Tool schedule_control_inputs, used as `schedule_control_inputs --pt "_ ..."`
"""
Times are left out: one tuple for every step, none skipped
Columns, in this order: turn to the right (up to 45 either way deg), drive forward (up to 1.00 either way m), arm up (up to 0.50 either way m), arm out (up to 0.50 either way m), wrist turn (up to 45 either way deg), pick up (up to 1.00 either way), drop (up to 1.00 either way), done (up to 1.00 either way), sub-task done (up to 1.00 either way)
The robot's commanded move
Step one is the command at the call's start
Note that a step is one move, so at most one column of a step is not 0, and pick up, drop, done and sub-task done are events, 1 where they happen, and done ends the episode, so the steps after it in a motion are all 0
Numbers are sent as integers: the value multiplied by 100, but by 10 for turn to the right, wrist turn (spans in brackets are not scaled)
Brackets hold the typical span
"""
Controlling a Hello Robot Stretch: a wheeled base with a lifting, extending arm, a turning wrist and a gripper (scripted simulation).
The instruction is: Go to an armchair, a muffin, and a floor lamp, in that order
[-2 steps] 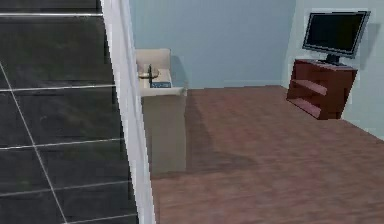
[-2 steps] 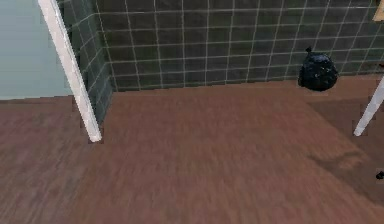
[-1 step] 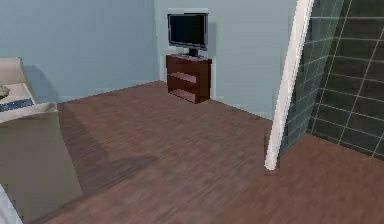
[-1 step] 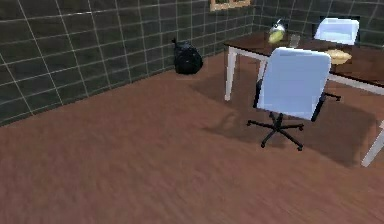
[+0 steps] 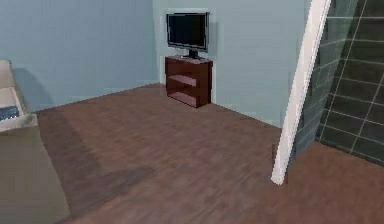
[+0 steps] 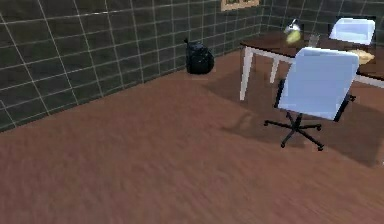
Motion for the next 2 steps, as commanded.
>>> schedule_control_inputs --pt "30 0 0 0 0 0 0 0 0" --pt "0 40 0 0 0 0 0 0 0"
